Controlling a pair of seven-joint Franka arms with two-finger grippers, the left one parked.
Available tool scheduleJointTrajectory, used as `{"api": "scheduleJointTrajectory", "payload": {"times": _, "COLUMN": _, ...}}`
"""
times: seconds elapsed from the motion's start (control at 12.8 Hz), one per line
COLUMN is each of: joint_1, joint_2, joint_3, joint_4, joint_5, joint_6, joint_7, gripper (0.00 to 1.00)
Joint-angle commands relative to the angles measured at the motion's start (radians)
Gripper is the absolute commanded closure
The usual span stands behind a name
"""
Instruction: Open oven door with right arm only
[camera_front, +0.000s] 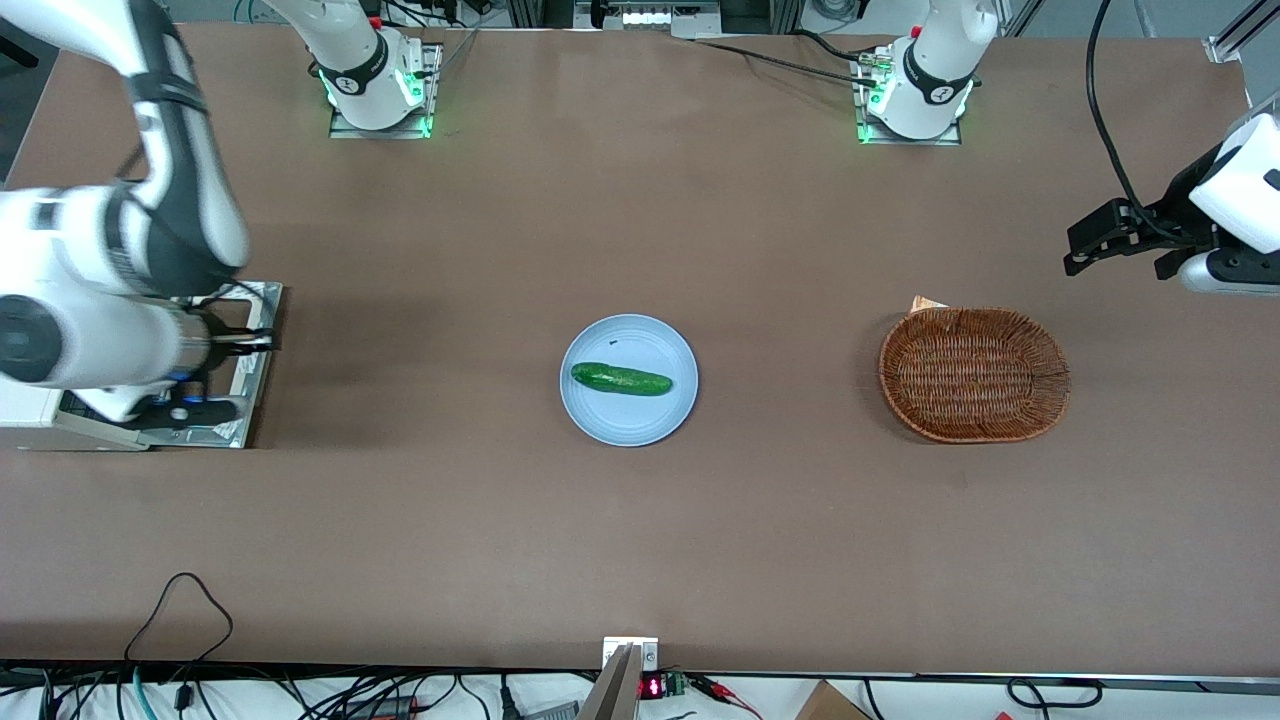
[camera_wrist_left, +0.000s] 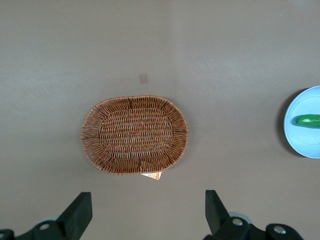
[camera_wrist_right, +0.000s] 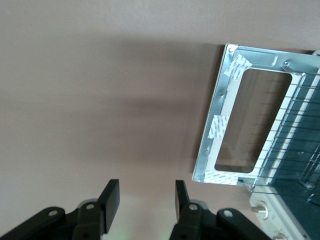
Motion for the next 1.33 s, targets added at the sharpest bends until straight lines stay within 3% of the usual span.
{"api": "scheduleJointTrajectory", "payload": {"times": 0.0, "joint_1": -0.035, "joint_2": -0.064, "joint_3": 0.008, "joint_4": 0.042, "joint_5": 0.049, "joint_6": -0.056, "joint_7": -0.028, "gripper": 0.32}}
{"api": "scheduleJointTrajectory", "payload": {"times": 0.16, "joint_1": -0.039, "joint_2": -0.13, "joint_3": 0.008, "joint_4": 0.039, "joint_5": 0.049, "joint_6": -0.074, "joint_7": -0.03, "gripper": 0.14}}
{"api": "scheduleJointTrajectory", "payload": {"times": 0.31, "joint_1": -0.039, "joint_2": -0.18, "joint_3": 0.008, "joint_4": 0.036, "joint_5": 0.049, "joint_6": -0.091, "joint_7": -0.03, "gripper": 0.01}}
{"api": "scheduleJointTrajectory", "payload": {"times": 0.63, "joint_1": -0.037, "joint_2": -0.297, "joint_3": 0.01, "joint_4": -0.013, "joint_5": 0.05, "joint_6": -0.088, "joint_7": -0.03, "gripper": 0.01}}
{"api": "scheduleJointTrajectory", "payload": {"times": 0.86, "joint_1": -0.019, "joint_2": -0.479, "joint_3": 0.001, "joint_4": -0.26, "joint_5": 0.062, "joint_6": 0.074, "joint_7": -0.014, "gripper": 0.01}}
{"api": "scheduleJointTrajectory", "payload": {"times": 1.25, "joint_1": 0.06, "joint_2": -0.457, "joint_3": -0.033, "joint_4": -0.249, "joint_5": 0.059, "joint_6": 0.114, "joint_7": 0.001, "gripper": 0.0}}
